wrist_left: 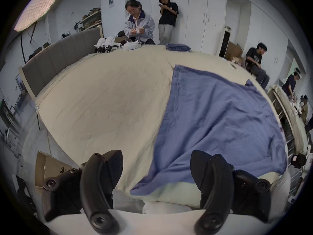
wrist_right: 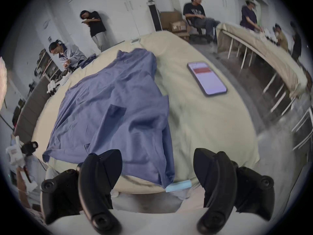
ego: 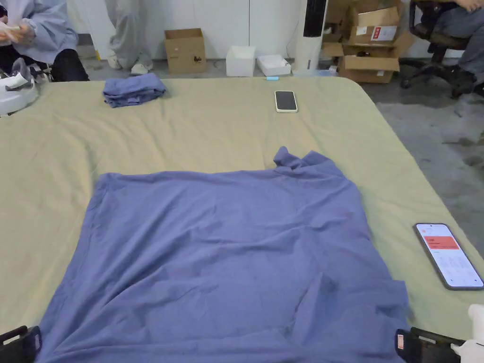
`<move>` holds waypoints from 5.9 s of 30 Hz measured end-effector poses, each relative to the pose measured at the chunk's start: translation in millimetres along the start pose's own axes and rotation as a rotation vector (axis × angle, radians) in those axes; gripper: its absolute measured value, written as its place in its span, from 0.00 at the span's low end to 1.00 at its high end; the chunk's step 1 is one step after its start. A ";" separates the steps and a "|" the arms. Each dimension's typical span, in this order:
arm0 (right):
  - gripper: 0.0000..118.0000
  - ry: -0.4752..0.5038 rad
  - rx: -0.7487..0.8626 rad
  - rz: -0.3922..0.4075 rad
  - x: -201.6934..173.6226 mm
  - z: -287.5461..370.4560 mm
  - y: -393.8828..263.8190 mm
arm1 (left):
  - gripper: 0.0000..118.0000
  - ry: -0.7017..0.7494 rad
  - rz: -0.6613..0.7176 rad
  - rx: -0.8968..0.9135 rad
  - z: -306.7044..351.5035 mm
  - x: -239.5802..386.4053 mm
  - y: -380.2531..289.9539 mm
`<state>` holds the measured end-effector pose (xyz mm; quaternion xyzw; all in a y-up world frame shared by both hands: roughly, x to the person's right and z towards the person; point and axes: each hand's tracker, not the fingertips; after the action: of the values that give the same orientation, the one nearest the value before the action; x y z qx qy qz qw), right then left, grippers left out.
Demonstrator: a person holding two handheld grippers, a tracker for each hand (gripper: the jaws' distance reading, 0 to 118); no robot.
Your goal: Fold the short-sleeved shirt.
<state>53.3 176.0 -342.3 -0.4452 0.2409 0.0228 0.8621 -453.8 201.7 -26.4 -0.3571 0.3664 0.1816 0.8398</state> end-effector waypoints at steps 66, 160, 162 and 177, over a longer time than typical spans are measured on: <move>0.87 -0.068 -0.179 0.078 -35.1 -135.6 138.5 | 0.82 0.007 0.070 -0.098 -126.5 36.5 88.7; 0.84 0.135 -0.095 0.025 -13.9 -168.3 223.6 | 0.00 -0.133 0.020 -0.100 -92.7 64.5 82.7; 0.82 0.097 -0.134 0.043 -16.1 -209.2 247.2 | 0.00 -0.127 0.016 -0.089 -100.1 67.3 89.7; 0.00 -0.059 -0.267 0.174 -43.3 -297.8 284.0 | 0.70 -0.082 -0.061 -0.105 -172.7 65.7 141.2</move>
<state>-174.5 122.8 -683.6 -0.5326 0.2478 0.1423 0.7967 -573.9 173.9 -223.5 -0.4039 0.3104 0.1894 0.8394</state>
